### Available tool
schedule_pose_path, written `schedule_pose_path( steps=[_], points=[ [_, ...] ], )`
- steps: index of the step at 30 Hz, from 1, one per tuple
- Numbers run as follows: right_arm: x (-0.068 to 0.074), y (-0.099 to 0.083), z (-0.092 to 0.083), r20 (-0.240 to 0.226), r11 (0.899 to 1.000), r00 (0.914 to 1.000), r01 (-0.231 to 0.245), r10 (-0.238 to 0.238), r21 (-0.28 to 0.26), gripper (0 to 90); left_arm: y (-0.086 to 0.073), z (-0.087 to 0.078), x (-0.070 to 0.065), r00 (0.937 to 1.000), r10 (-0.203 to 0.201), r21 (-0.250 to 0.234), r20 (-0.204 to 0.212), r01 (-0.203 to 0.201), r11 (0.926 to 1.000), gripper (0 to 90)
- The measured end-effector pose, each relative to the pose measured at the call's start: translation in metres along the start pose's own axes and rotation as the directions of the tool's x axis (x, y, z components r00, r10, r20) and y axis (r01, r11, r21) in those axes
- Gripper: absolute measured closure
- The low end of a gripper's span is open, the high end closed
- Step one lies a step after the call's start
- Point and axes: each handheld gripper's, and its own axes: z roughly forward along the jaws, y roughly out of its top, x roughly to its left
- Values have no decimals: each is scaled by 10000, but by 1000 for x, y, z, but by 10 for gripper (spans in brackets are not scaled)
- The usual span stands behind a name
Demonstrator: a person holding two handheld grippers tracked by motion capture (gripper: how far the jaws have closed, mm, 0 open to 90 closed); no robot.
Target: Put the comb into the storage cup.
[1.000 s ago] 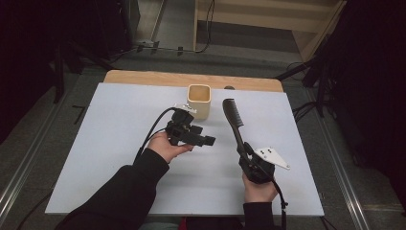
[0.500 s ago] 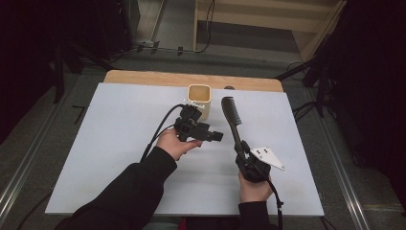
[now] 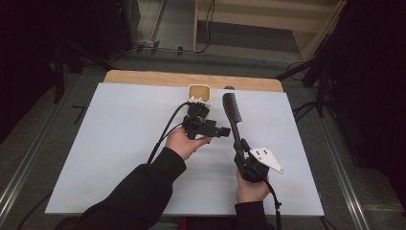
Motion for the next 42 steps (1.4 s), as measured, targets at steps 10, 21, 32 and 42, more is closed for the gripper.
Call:
schedule_pose_path(
  steps=[10, 21, 32, 42],
  points=[
    [2, 1, 0, 118, 9993, 9997, -201, 205, -302, 703, 9, 15, -8, 10000, -36, -13, -38, 36, 10000, 282],
    [4, 2, 0, 127, 9985, 9995, -267, 274, -469, 702, 15, 29, -9, 9990, -287, -119, -337, 283, 9995, 298],
    [8, 1, 1, 250, 9979, 9993, -263, 278, -593, 702, 15, 40, -12, 9965, -773, -200, -318, 767, 9969, 338],
    [10, 1, 0, 340, 9971, 9990, -263, 287, -716, 702, 14, 44, -16, 9935, -1092, -193, -314, 1086, 9939, 420]
  ],
)
